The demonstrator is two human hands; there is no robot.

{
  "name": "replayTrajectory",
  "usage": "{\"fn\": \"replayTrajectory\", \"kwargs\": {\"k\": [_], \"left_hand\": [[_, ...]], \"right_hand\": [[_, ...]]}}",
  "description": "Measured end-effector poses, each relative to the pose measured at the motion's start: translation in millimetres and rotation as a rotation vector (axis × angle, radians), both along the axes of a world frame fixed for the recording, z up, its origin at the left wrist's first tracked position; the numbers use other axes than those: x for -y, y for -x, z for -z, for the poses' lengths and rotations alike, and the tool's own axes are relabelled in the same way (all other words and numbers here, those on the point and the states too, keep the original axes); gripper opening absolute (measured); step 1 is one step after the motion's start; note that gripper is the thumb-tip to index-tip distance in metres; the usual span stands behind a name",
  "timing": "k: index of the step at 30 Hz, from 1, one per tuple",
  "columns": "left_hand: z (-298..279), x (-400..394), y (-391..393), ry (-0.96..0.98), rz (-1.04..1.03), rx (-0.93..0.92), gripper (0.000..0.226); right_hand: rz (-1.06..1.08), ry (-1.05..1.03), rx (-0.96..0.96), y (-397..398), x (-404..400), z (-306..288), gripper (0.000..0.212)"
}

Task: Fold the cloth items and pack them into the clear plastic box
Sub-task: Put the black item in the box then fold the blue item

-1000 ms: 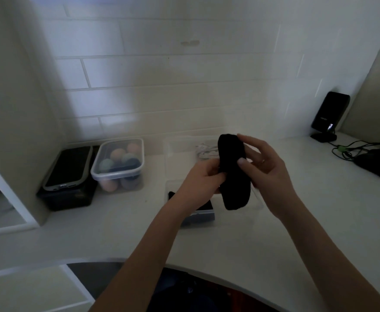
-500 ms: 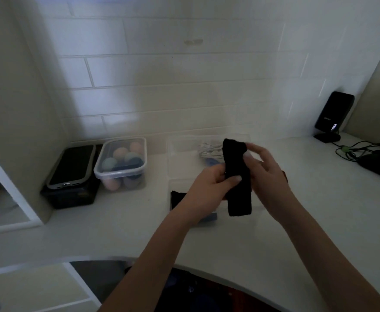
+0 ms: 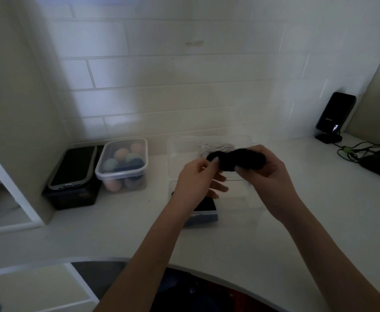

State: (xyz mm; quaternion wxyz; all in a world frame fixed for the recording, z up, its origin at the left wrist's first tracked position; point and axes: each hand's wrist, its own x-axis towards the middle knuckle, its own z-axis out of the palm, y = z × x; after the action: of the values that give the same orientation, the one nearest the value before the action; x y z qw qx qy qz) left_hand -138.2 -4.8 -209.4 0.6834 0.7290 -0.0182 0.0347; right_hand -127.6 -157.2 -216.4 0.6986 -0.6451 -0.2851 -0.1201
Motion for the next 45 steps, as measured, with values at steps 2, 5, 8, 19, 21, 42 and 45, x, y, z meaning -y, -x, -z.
{"fn": "replayTrajectory", "kwargs": {"k": [2, 5, 8, 19, 21, 42, 45], "left_hand": [[-3.8, -1.4, -0.1, 0.325, 0.118, -0.182, 0.036], [-4.3, -7.4, -3.1, 0.501, 0.18, -0.255, 0.042], [-1.4, -10.5, -3.5, 0.487, 0.163, -0.206, 0.026], [7.7, -11.1, -8.6, 0.484, 0.179, -0.195, 0.02], [8.4, -8.7, -6.7, 0.421, 0.193, -0.168, 0.024], [8.9, 0.5, 4.5, 0.202, 0.113, 0.067, 0.018], [9.3, 2.2, 4.5, 0.235, 0.079, 0.071, 0.017]], "right_hand": [[-0.056, 0.077, 0.045, 3.4, -2.7, 0.9, 0.032], [-0.038, 0.281, 0.137, 5.9, -6.4, 4.2, 0.038], [0.112, 0.561, 0.326, 7.1, -10.5, 9.0, 0.044], [0.365, 0.643, 0.504, 4.7, -12.6, 12.3, 0.022], [0.33, 0.527, 0.348, 6.3, -12.8, 11.3, 0.019], [0.191, 0.218, -0.229, 2.9, -12.0, 4.4, 0.025], [0.178, 0.249, -0.231, 2.9, -11.8, 4.2, 0.022]]}}
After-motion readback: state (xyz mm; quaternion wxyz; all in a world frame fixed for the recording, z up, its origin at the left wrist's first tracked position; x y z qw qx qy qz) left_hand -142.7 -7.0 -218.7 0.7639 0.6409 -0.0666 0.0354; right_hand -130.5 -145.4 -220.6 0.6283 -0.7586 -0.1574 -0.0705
